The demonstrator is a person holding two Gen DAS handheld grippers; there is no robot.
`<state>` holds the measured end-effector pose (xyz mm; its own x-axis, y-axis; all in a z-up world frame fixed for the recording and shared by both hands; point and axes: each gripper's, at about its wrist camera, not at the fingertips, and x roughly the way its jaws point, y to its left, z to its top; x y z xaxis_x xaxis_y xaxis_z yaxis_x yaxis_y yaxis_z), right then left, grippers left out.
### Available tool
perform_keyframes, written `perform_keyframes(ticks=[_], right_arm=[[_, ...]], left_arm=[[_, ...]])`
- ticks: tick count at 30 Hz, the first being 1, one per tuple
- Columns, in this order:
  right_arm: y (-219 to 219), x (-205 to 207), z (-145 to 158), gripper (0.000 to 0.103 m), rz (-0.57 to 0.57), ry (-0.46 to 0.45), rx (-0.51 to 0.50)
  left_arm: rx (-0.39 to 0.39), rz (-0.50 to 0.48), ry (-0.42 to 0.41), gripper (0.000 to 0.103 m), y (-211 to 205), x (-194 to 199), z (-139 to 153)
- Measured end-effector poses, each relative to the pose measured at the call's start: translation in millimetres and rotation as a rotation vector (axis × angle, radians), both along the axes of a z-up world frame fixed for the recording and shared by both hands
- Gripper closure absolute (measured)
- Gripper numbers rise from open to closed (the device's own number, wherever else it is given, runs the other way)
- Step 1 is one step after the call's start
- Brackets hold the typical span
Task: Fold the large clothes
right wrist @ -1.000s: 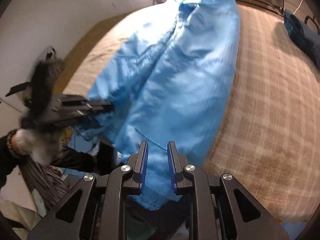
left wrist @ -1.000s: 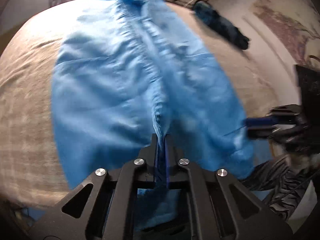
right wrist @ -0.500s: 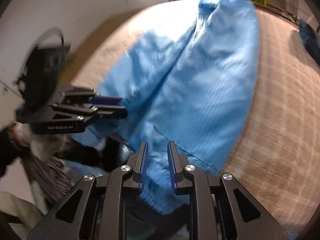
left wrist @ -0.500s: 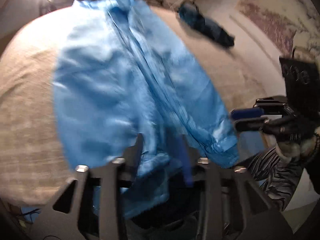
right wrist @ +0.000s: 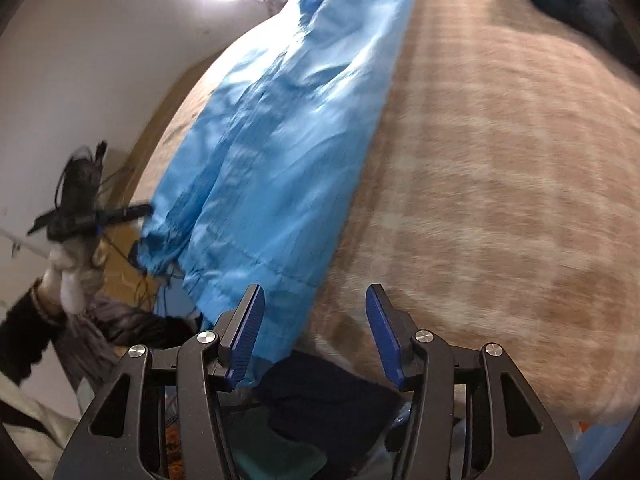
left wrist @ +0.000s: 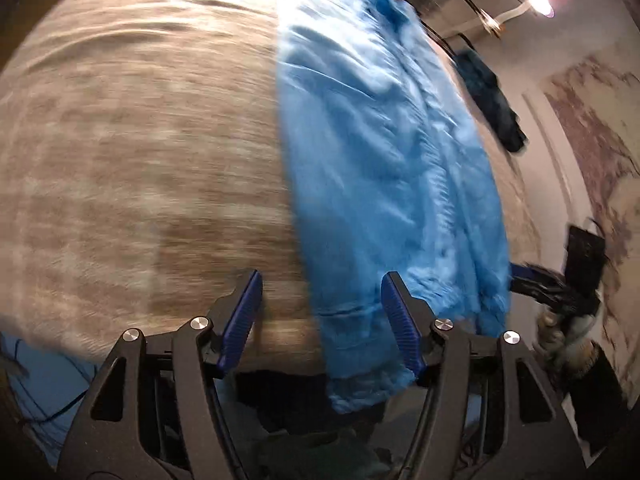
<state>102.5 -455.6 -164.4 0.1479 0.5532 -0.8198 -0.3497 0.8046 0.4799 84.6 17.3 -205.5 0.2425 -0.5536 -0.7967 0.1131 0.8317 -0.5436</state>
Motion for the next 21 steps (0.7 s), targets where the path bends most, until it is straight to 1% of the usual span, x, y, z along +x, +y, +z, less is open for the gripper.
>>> perform_keyframes(ticks=[2,3,5,6,7,8,9,10,11,12,13,15,17,20,21], right_arm=[[11.3,-0.6,-3.0,0.053,0.032,-0.003,0.009],[14.6,-1.1,-3.3,0.053,0.041,-0.002,0.024],[22.9,-0.1,-7.1,0.053,0.066,0.028,0.081],[25.5,-2.1,-9.8,0.052,0.074,0.037,0.095],[27.8,-3.7,-10.6,0.052,0.081,0.035,0.106],[30.3,-4.2,-11.0,0.053,0.09,0.035,0.115],[32.0,-3.5,-11.9,0.059,0.091,0.039,0.124],[34.0,-1.5,-14.1,0.073,0.088,0.055,0.139],[34.7,0.7,-17.6,0.079,0.08,0.08,0.158],[35.8,2.7,-20.3,0.089,0.072,0.096,0.17],[33.3,4.2,-19.9,0.094,0.073,0.103,0.177],[35.7,6.3,-15.0,0.097,0.067,0.104,0.217],[31.0,9.0,-3.0,0.097,0.037,0.098,0.302],[22.1,14.8,15.0,0.098,-0.009,0.061,0.386],[20.1,17.6,19.0,0.098,-0.022,0.054,0.409]], left_arm=[[-0.016,-0.036,0.008,0.043,-12.3,-1.7,-1.2],[-0.01,-0.048,-0.005,0.043,-16.7,-3.8,0.1],[-0.022,-0.089,-0.001,0.044,-28.9,-4.7,3.4],[-0.033,-0.092,0.002,0.047,-31.7,-4.6,4.0],[-0.048,-0.096,0.019,0.06,-33.1,-3.9,2.3],[-0.055,-0.09,0.035,0.075,-33.7,-3.5,-1.0],[-0.066,-0.081,0.053,0.08,-33.9,-2.2,-3.9],[-0.084,-0.068,0.073,0.087,-32.8,-0.4,-7.1],[-0.099,-0.056,0.084,0.093,-30.1,-1.2,-7.8],[-0.122,-0.044,0.096,0.094,-27.8,-0.9,-8.4],[-0.164,-0.03,0.106,0.096,-25.0,-0.5,-7.2],[-0.246,-0.008,0.108,0.097,-19.8,-0.3,-1.4],[-0.318,0.012,0.094,0.098,-17.5,4.1,8.6],[-0.39,0.038,0.093,0.098,-14.4,14.6,18.8],[-0.402,0.043,0.091,0.099,-14.4,18.7,21.9]])
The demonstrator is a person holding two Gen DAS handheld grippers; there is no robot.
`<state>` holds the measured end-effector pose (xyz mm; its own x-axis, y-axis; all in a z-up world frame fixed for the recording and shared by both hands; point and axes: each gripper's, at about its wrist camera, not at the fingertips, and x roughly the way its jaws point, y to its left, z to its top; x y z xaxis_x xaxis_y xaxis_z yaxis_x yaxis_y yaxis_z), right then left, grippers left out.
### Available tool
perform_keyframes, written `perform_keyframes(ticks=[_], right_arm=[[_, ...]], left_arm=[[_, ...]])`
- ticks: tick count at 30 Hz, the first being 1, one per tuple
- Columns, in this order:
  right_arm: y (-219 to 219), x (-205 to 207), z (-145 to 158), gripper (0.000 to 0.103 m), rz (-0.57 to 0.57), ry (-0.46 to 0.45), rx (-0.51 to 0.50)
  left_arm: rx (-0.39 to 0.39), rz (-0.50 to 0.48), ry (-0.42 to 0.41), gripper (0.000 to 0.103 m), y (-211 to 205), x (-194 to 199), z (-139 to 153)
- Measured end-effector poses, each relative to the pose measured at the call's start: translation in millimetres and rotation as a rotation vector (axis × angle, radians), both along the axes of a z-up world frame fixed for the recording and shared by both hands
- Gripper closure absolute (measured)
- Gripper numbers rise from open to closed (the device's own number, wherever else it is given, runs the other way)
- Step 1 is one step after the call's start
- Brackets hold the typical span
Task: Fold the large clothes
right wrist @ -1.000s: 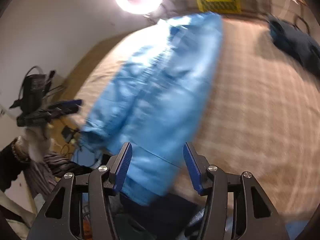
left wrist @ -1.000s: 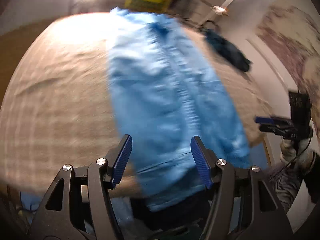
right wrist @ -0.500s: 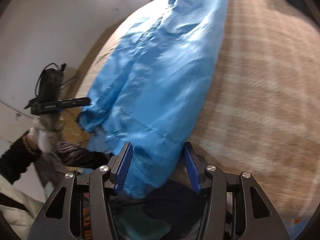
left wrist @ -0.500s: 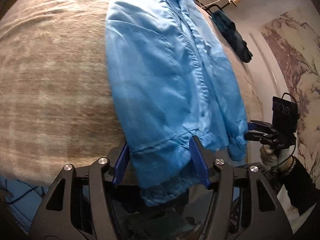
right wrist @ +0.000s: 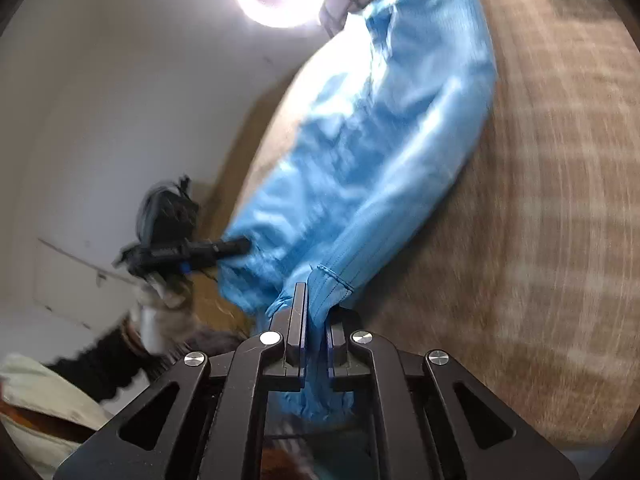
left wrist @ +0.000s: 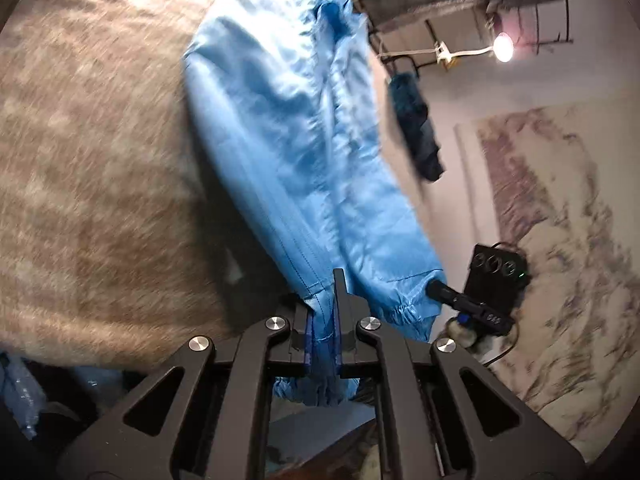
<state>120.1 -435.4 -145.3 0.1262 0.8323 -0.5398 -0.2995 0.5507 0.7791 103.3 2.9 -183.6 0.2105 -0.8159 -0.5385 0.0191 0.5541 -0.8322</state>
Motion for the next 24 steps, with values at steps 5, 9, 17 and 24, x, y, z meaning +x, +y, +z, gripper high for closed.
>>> perform_keyframes(ticks=[5,9,17,24], right_arm=[[-2.3,25.3,18.1,0.098,-0.072,-0.048,0.022],[-2.3,59.6,31.2,0.098,-0.134,-0.09,0.001],[-2.1,146.3,25.4,0.098,-0.3,-0.09,-0.132],[3.1,208.9,-5.9,0.098,-0.374,-0.017,-0.177]], left_arm=[[0.013,0.037,-0.059,0.099,0.2,38.6,30.2],[0.076,0.06,-0.126,0.099,-3.8,77.1,51.5],[0.166,0.141,-0.139,0.099,-10.6,169.4,37.1],[0.229,0.2,-0.094,0.099,-5.8,212.1,4.4]])
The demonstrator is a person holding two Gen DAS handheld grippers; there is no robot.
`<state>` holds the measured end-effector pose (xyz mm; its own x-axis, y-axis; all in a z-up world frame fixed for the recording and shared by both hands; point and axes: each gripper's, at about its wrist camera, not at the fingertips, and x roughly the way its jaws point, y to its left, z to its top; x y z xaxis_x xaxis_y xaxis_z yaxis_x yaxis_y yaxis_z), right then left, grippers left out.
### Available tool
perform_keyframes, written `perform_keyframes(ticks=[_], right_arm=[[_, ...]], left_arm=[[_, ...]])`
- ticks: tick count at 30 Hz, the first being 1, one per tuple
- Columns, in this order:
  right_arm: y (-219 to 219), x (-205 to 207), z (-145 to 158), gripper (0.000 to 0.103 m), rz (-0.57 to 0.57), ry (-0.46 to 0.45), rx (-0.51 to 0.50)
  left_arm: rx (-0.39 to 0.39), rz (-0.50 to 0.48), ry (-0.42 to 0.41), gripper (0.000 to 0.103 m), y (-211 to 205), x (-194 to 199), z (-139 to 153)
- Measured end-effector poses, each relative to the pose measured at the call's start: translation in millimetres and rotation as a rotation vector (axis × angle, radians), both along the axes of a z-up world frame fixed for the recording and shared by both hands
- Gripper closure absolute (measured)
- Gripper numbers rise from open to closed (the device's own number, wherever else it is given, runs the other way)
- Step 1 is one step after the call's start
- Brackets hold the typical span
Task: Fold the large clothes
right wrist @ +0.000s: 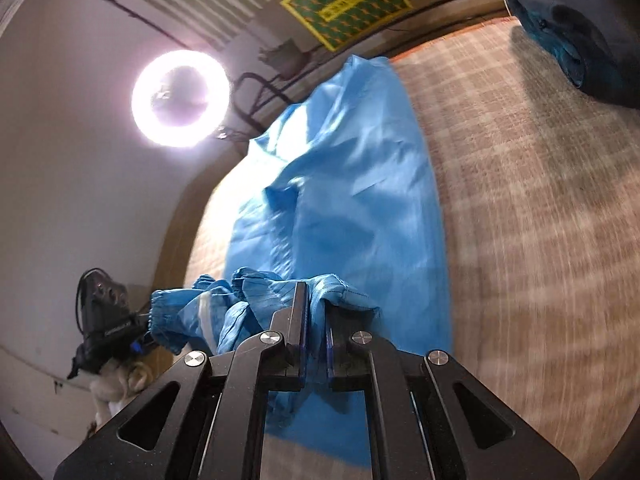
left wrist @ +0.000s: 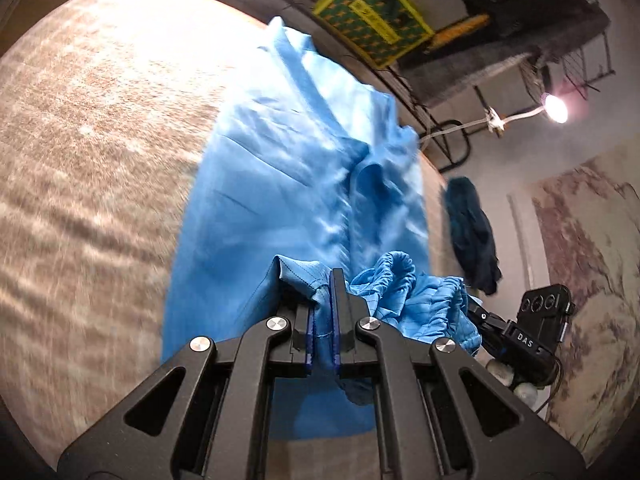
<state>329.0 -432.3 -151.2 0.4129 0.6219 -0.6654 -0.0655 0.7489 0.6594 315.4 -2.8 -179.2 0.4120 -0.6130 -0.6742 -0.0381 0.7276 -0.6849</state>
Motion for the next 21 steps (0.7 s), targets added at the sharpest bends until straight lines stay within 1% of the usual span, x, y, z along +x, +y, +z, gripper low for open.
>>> perform_keyframes(ticks=[3,7,9,10,11,12,13,14,15,16,18,19,21], right_arm=[[4.4,13.2,-6.6,0.098,-0.012,0.012,-0.017],[6.3,24.1,-18.2,0.098,-0.022,0.035,-0.047],[4.3,26.6,-22.7,0.094,-0.024,0.046,-0.044],[2.2,27.5,-23.7,0.094,-0.027,0.055,-0.041],[-0.4,28.1,-24.0,0.091,-0.03,0.065,-0.031],[-2.1,28.8,-23.9,0.081,-0.03,0.072,-0.017],[-5.6,29.3,-23.1,0.063,-0.036,0.08,0.002],[-11.2,28.6,-20.6,0.054,-0.051,0.082,0.025],[-15.1,27.9,-18.4,0.042,-0.063,0.076,0.042],[-20.4,27.0,-15.2,0.04,-0.079,0.066,0.065],[-30.7,26.0,-8.0,0.04,-0.092,0.051,0.116],[-35.0,24.7,-3.9,0.04,-0.097,0.038,0.128],[-42.3,21.2,5.6,0.04,-0.103,0.008,0.128]], left_arm=[[0.021,0.006,0.011,0.099,-0.7,13.8,-11.3],[0.053,0.005,0.016,0.099,-2.9,22.9,-18.4],[0.063,0.01,0.033,0.095,-2.9,24.3,-19.7],[0.053,0.011,0.038,0.091,-1.9,24.6,-19.3],[0.042,0.015,0.038,0.086,-0.7,24.7,-18.0],[0.031,0.022,0.042,0.083,1.5,24.6,-16.3],[0.021,0.032,0.053,0.073,4.4,25.2,-14.7],[0.005,0.047,0.057,0.057,8.5,25.6,-12.3],[-0.014,0.065,0.047,0.049,13.5,25.0,-8.5],[-0.032,0.097,0.025,0.039,20.7,23.2,-2.5],[-0.045,0.136,-0.004,0.038,32.2,22.1,8.6],[-0.055,0.143,-0.014,0.038,36.7,22.2,12.8],[-0.053,0.164,-0.044,0.038,45.6,20.2,22.9]])
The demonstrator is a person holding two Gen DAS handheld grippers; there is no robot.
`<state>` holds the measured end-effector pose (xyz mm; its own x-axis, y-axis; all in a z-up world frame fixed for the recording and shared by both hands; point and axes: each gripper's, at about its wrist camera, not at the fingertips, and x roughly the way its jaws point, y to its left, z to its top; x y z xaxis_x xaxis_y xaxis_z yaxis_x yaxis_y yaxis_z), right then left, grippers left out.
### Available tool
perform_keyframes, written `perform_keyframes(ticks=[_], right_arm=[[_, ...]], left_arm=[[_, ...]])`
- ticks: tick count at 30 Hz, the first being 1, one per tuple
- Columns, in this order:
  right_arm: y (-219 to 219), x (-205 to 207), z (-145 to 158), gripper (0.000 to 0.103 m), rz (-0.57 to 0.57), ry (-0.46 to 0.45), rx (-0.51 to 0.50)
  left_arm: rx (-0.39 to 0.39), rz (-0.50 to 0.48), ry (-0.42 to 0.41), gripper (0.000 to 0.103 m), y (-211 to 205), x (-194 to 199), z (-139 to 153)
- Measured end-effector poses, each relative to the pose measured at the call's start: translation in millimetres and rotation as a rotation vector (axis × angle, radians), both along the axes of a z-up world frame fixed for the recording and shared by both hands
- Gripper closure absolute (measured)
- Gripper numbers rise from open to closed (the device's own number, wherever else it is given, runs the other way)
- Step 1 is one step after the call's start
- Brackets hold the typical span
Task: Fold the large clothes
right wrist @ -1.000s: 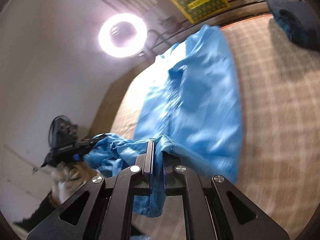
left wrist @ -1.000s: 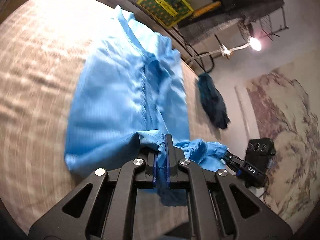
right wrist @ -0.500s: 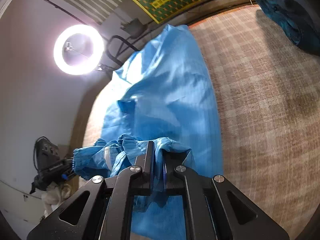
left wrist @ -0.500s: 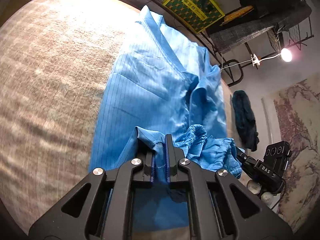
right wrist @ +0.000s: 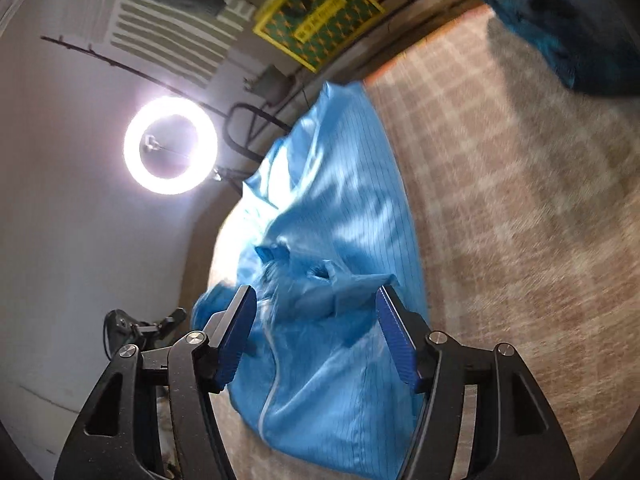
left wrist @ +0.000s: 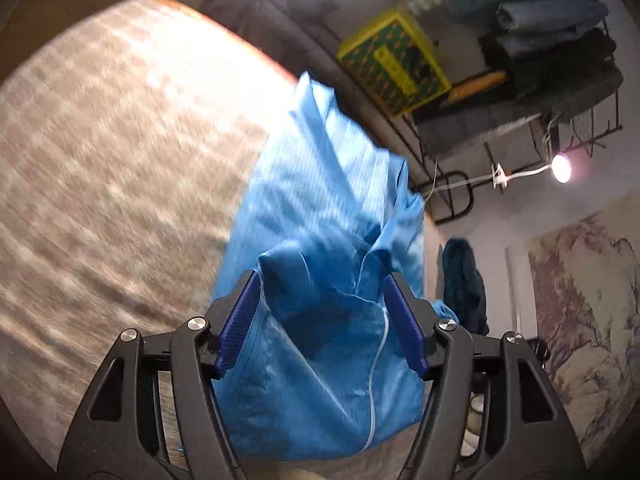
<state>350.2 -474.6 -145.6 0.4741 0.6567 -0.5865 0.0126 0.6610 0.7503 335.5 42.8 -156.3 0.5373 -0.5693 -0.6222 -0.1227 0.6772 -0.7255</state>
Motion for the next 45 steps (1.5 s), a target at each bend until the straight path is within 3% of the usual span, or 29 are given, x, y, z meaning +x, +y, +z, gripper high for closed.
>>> perform_keyframes(ticks=[3,7,14,19,23,31,38,39,40,41,45], right_arm=[[-0.9,-5.9,12.0,0.043,0.026,-0.046,-0.026],[19.2,-6.2,18.7,0.049,0.112,-0.088,-0.168],[51.4,14.1,-28.4,0.049,0.248,-0.007,-0.346],[42.2,36.8,-13.4,0.049,0.313,-0.08,-0.286],[20.3,74.5,8.9,0.049,0.277,-0.187,-0.334],[1.5,183.0,-20.9,0.049,0.168,-0.144,-0.318],[12.4,223.7,-60.8,0.049,0.211,-0.071,-0.217],[14.8,226.7,-63.2,0.053,0.22,-0.072,-0.199],[16.6,228.7,-64.3,0.079,0.226,-0.076,-0.181],[18.1,230.3,-64.5,0.09,0.233,-0.082,-0.167],[27.3,224.7,-55.0,0.096,0.297,-0.134,-0.196]], left_arm=[[0.053,0.002,-0.04,0.038,5.1,-2.3,11.7],[0.123,-0.021,-0.074,0.038,2.9,3.1,18.1],[0.181,-0.057,-0.089,0.038,-5.0,43.0,11.4],[0.226,-0.091,-0.082,0.038,-4.9,97.6,3.5],[0.216,-0.124,-0.093,0.038,-16.9,141.4,-0.5],[0.13,-0.263,-0.099,0.038,-85.2,207.0,-3.9],[0.094,-0.38,-0.082,0.038,-148.9,264.1,-0.9],[0.105,-0.385,-0.081,0.038,-154.7,269.8,-1.8],[0.121,-0.394,-0.078,0.038,-163.6,279.1,-3.7],[0.125,-0.402,-0.074,0.038,-169.5,285.3,-5.9],[0.108,-0.411,-0.054,0.038,-188.1,306.9,-15.6]])
